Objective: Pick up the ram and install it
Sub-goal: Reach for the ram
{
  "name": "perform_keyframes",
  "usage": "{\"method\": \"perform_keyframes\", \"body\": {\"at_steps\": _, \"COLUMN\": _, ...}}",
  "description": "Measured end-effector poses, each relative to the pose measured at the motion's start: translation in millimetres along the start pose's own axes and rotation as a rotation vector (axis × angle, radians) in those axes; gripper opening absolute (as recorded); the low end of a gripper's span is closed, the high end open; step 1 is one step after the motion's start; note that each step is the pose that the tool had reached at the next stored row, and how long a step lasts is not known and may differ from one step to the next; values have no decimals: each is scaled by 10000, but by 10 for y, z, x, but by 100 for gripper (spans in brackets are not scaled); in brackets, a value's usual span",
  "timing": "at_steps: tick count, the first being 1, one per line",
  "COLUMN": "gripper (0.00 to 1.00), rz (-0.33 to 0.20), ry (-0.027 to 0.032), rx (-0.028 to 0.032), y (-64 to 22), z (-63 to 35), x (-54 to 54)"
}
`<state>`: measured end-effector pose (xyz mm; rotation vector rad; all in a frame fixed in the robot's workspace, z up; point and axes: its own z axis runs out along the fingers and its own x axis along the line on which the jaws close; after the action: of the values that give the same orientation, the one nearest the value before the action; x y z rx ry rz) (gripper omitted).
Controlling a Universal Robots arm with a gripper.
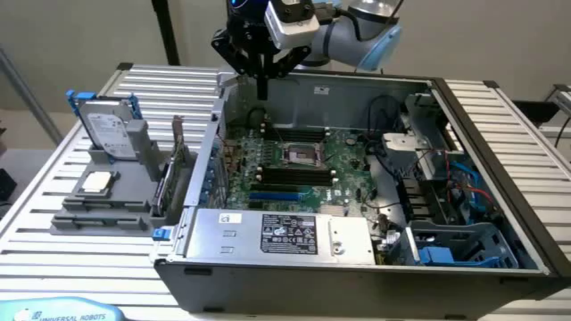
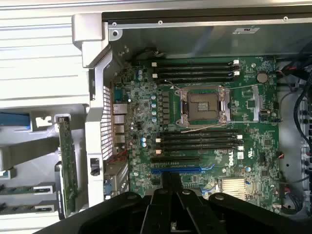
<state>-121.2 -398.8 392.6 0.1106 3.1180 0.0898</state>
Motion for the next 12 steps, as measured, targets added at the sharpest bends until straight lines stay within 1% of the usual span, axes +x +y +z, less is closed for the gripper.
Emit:
{"method": "perform_keyframes", "body": {"at_steps": 3, "gripper": 11, "rz": 1, "ry": 2, "rx": -23, "y": 0, "z": 0, "x": 0}}
{"method": "perform_keyframes", "body": {"at_steps": 12, "gripper": 11, "rz": 0, "ry": 3, "rx": -44, "y": -3, "z": -1, "x": 1}}
